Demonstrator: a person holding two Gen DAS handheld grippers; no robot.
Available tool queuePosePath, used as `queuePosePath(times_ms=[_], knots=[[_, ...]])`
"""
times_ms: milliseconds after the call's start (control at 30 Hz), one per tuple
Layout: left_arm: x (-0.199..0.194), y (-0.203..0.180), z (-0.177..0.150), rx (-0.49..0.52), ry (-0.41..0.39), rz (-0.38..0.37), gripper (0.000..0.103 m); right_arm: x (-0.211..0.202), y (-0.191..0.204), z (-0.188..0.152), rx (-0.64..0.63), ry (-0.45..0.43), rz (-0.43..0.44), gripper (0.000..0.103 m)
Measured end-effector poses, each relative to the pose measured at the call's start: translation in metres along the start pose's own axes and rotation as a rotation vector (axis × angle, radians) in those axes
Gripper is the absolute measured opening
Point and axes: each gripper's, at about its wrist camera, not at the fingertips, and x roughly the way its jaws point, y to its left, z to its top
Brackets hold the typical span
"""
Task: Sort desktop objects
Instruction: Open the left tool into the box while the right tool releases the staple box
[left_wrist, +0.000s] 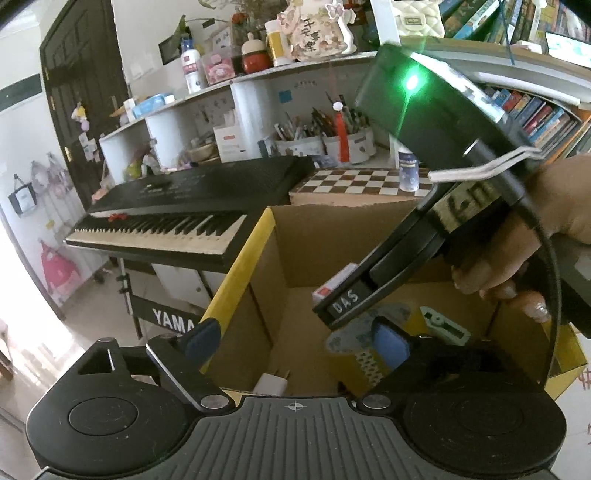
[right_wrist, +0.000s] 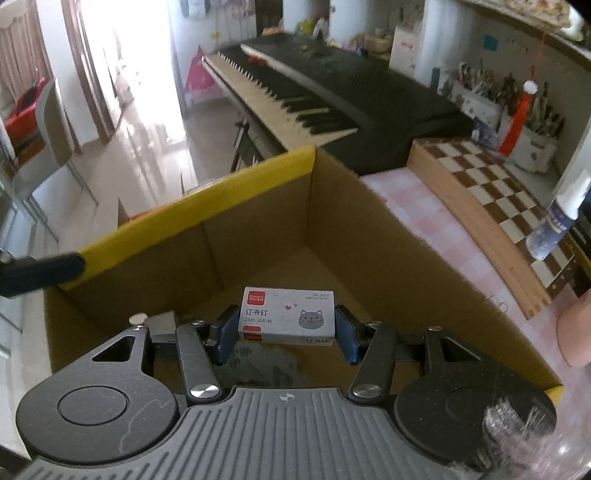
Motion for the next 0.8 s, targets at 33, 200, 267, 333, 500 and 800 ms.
queuePosePath(times_ms=[33, 200, 267, 333, 500, 800], knots=[[0.000, 0.000, 0.000, -0.001, 0.002, -0.002, 0.092, 0.003, 0.000, -0.001, 0.000, 0.014, 0.002, 0.051], [-0.001, 0.002, -0.001, -0.011, 0.007, 0.003, 0.093, 0.010, -0.001, -0.003, 0.015, 0.053, 0.020, 0.052], [-0.002, 0.003, -0.001, -0.018, 0.007, 0.003, 0.093, 0.008, 0.000, -0.003, 0.013, 0.044, 0.018, 0.053], [-0.003, 0.004, -0.001, -0.024, 0.005, 0.004, 0.093, 0.004, 0.000, -0.004, 0.009, 0.029, 0.015, 0.053], [-0.007, 0.006, -0.001, -0.035, -0.008, 0.006, 0.094, -0.016, -0.003, -0.003, 0.040, -0.032, 0.001, 0.054], [-0.019, 0.014, -0.001, -0.070, -0.042, 0.015, 0.097, -0.071, -0.005, -0.015, 0.131, -0.190, -0.057, 0.054]])
